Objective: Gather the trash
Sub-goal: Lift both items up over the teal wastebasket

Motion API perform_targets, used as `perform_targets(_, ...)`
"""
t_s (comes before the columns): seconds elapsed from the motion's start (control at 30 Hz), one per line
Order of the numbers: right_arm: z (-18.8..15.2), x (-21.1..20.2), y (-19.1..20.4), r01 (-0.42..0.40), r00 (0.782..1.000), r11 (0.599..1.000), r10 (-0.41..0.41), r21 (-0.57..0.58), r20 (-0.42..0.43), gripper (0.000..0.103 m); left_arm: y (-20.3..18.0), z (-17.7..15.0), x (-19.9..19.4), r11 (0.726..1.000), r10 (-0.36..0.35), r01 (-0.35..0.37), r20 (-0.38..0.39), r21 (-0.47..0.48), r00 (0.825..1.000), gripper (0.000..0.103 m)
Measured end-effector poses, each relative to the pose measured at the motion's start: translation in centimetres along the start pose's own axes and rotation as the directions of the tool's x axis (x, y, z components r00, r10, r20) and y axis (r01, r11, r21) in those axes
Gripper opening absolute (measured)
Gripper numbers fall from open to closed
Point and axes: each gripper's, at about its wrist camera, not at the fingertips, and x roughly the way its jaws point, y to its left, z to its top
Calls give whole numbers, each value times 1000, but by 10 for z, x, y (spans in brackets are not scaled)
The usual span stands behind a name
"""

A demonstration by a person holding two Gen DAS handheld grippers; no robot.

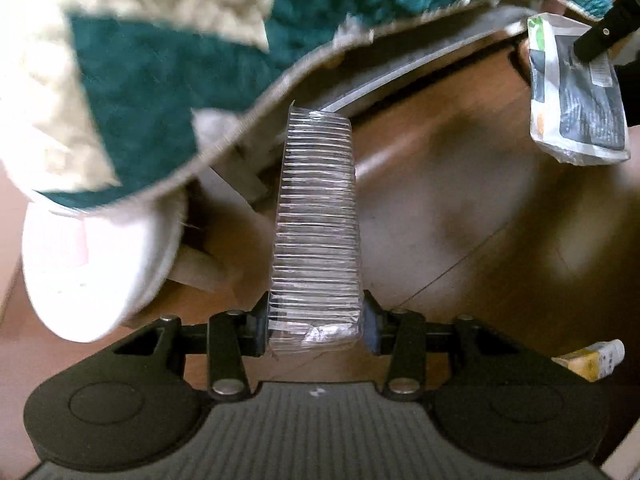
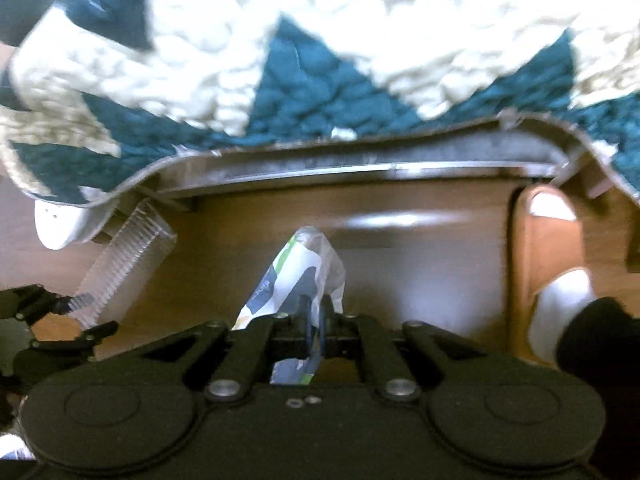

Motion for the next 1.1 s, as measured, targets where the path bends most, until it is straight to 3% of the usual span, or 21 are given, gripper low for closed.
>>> perform_targets(0.13, -7, -43, -8, -19, 997, 999, 21, -30, 72, 4, 3, 10, -50, 998, 60, -61, 74, 17, 995, 43)
perform_targets(0.33, -10, -118, -5, -63, 976, 996, 76, -66, 204, 4, -11, 28, -135, 988, 149, -156, 207, 18, 967, 43)
perform_targets(0.5, -8, -183, -7, -125, 945, 988, 145, -85, 292, 4, -23, 39, -202, 985, 165, -145, 290, -89, 943, 43)
perform_targets(0.63, -7, -229, -4, -134, 915, 980, 180, -149, 362, 4, -34, 45, -254, 979, 177, -128, 356, -158, 917, 43)
perform_targets(0.8, 1, -286, 1, -131, 874, 966, 218, -222, 434, 4, -49, 53, -309, 968, 234, -166, 437, -188, 869, 43)
perform_targets(0.87, 8, -309, 4, -128, 849, 961, 233, -244, 474, 4, -52, 60, -329, 961, 257, -175, 462, -213, 849, 43)
perform_targets(1.1, 43, -376, 21, -99, 765, 952, 259, -290, 590, 4, -42, 92, -384, 945, 279, -136, 519, -296, 808, 43)
